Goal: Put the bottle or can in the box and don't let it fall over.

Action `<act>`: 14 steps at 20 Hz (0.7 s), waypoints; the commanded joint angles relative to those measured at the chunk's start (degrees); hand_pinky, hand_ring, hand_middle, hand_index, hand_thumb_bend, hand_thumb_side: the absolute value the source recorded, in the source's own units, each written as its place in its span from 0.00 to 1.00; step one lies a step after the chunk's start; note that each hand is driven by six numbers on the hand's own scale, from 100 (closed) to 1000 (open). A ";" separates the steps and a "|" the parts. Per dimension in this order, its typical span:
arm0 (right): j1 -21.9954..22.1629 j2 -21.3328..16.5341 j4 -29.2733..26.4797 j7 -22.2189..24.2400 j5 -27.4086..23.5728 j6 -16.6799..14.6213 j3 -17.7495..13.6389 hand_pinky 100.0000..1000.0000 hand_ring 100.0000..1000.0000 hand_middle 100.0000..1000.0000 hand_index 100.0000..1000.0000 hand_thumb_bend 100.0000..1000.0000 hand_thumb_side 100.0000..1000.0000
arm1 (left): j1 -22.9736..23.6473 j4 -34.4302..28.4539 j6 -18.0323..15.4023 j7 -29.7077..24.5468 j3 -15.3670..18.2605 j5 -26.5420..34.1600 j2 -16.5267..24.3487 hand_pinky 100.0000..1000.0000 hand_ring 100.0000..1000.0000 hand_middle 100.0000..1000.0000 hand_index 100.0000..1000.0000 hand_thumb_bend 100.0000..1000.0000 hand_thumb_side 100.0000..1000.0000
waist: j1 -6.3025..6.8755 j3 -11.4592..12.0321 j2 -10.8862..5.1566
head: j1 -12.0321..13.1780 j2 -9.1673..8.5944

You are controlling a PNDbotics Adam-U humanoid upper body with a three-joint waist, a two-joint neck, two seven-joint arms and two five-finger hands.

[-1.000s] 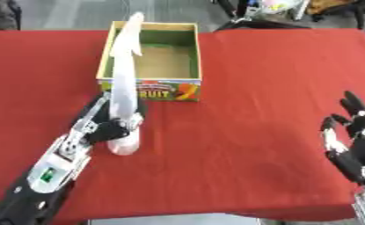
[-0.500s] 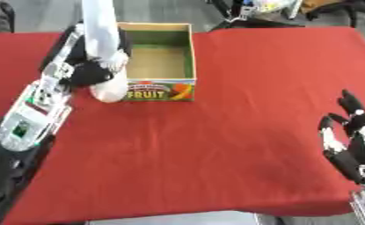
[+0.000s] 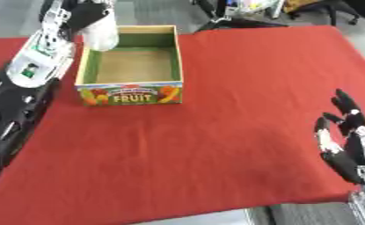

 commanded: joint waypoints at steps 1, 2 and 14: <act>-1.19 -0.03 -0.87 0.70 -0.70 -0.22 0.42 0.84 1.00 1.00 1.00 0.00 0.41 | -3.56 8.56 -2.26 0.99 1.54 -2.14 -0.15 0.05 0.32 0.19 0.29 0.00 0.11 | -0.16 -0.74 -0.35 | 0.58 -1.34; -1.47 0.15 -0.91 0.87 -0.81 -0.26 0.60 0.84 1.00 1.00 1.00 0.00 0.41 | -4.35 10.85 -3.06 1.34 1.92 -2.74 -0.37 0.07 0.33 0.20 0.30 0.00 0.09 | -0.22 -1.14 -0.17 | 0.80 -1.59; -3.09 1.27 -1.05 1.64 -1.38 -0.45 1.12 0.84 1.00 1.00 1.00 0.00 0.41 | -4.95 19.50 -6.96 1.68 3.00 -6.11 -1.94 0.72 0.87 0.75 0.67 0.59 0.42 | -0.28 -2.92 1.01 | 1.08 -2.57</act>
